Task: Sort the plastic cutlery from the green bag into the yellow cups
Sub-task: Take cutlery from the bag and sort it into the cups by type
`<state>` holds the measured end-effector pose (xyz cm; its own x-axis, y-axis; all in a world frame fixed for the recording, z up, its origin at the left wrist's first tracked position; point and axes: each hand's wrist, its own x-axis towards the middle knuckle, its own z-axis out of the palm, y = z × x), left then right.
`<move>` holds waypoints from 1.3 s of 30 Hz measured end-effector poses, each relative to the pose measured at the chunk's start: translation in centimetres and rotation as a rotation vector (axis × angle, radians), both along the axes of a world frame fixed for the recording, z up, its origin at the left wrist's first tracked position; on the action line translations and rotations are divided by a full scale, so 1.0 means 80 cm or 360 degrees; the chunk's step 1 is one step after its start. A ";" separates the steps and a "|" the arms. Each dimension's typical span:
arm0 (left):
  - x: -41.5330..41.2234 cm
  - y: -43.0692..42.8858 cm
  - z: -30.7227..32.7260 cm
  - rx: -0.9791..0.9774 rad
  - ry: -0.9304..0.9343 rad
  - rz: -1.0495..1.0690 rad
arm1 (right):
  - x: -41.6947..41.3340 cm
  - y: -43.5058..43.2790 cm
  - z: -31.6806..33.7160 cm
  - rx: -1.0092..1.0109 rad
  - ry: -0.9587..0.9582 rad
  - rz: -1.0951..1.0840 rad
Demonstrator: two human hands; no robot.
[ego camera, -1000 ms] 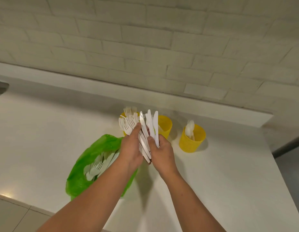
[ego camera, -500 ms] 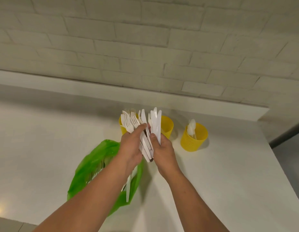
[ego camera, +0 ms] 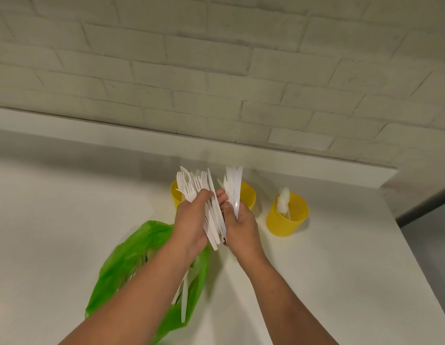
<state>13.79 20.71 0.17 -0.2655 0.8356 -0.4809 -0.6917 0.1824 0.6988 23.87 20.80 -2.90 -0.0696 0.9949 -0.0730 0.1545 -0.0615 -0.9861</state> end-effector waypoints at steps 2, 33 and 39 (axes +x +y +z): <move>0.003 0.004 -0.002 -0.0011 0.0079 0.0003 | 0.002 0.004 0.000 0.0011 -0.0017 0.0025; 0.007 0.027 -0.025 0.0028 0.0221 -0.0096 | 0.017 0.022 -0.019 -0.0053 0.0059 0.0063; 0.008 0.024 -0.022 0.0011 0.0216 -0.0009 | 0.019 0.016 -0.008 -0.0120 0.0055 -0.0069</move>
